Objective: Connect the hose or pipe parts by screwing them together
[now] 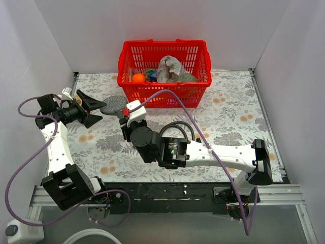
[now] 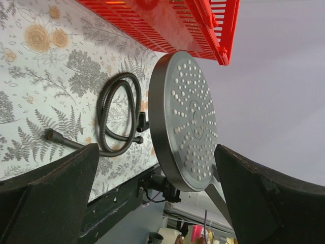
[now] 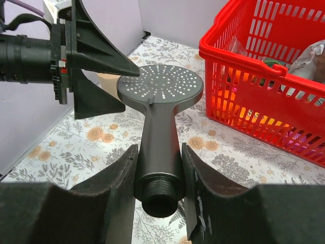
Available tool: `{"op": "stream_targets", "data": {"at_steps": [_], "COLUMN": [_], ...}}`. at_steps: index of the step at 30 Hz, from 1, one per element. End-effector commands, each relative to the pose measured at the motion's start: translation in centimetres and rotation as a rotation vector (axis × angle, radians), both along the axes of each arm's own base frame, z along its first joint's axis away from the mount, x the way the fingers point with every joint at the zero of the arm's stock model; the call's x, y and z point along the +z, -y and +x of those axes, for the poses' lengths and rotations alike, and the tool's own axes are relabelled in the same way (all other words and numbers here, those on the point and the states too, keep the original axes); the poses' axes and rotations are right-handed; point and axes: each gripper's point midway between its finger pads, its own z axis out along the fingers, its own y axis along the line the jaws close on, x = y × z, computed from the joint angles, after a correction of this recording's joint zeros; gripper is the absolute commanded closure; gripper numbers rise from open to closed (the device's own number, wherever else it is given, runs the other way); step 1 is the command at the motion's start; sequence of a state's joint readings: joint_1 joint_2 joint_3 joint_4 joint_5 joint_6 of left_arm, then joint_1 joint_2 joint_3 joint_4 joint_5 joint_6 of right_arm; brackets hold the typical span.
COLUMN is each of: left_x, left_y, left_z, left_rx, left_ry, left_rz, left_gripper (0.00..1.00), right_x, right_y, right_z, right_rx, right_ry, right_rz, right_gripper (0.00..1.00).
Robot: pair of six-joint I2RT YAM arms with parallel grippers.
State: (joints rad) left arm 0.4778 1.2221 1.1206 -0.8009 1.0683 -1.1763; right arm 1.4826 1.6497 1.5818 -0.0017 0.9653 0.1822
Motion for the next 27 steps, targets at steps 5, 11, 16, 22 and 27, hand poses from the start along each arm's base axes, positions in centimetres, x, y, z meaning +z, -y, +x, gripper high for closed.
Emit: {"op": "stream_targets", "data": {"at_steps": [5,11,16,22,27], "left_x": [2.1,3.7,4.5,5.0,5.7], "left_y": [3.2,3.7,3.5,4.0,4.4], "left_z": [0.1,0.8,1.3,1.9,2.3], "left_rx": [-0.081,-0.083,-0.051,-0.029,-0.017], "left_ry": [0.030,0.056,0.058,0.054,0.062], "left_rz": [-0.078,-0.082,-0.097,-0.120,-0.131], "left_gripper": [0.02,0.17,0.48,0.46,0.46], "right_x": [5.9,5.0,4.2,2.8,1.7], "right_y": [-0.3,-1.2,-1.0,-2.0,-3.3], "right_z": [0.1,0.0,-0.3,-0.9,-1.8], "right_rx": [-0.017,0.000,0.015,0.063,0.107], "right_ry": [0.045,0.030,0.013,-0.012,-0.039], "right_rz": [0.232,0.243,0.245,0.227,0.214], "right_gripper": [0.99,0.99,0.99,0.99,0.99]}}
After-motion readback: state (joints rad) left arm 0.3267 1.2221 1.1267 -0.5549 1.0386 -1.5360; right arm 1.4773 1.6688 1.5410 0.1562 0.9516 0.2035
